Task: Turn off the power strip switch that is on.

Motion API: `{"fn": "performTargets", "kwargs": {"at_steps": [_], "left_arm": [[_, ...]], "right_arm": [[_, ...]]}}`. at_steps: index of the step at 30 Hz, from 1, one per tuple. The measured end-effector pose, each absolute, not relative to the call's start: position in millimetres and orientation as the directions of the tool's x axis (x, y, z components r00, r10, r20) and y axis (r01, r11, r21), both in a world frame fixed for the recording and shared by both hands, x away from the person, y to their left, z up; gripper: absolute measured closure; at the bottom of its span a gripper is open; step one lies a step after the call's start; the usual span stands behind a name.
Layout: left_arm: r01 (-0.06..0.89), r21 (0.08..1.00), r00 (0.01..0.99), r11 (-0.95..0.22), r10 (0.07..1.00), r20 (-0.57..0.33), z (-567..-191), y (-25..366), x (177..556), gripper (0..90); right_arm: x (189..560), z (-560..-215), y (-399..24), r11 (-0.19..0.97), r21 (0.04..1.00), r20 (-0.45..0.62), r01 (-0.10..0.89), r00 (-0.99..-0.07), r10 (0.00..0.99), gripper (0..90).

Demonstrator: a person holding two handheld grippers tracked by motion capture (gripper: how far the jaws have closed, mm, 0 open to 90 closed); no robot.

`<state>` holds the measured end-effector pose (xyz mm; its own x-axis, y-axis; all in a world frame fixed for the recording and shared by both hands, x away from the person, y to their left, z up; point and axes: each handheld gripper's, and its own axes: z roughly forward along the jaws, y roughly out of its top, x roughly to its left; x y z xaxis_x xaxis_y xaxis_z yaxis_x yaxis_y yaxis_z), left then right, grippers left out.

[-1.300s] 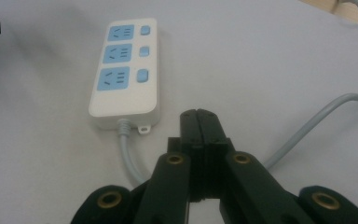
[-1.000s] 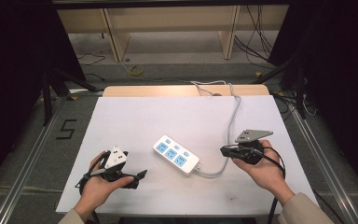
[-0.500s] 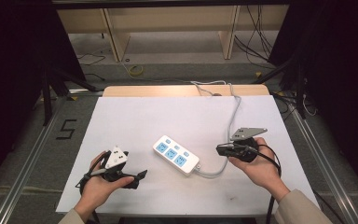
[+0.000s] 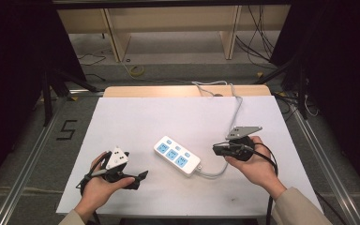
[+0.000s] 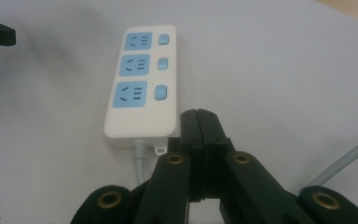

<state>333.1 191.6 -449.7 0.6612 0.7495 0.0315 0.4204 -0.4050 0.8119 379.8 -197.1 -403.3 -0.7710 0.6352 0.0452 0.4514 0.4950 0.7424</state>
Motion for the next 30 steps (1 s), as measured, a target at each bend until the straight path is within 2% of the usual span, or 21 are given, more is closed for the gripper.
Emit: {"fn": "performTargets", "kwargs": {"at_steps": [30], "left_arm": [[0.417, 0.811, 0.665, -0.411, 0.746, 0.036, -450, 191, 333, 4.5]], "right_arm": [[392, -401, -175, 0.525, 0.722, 0.042, 0.45, -0.786, 0.616, 90.0]]}}
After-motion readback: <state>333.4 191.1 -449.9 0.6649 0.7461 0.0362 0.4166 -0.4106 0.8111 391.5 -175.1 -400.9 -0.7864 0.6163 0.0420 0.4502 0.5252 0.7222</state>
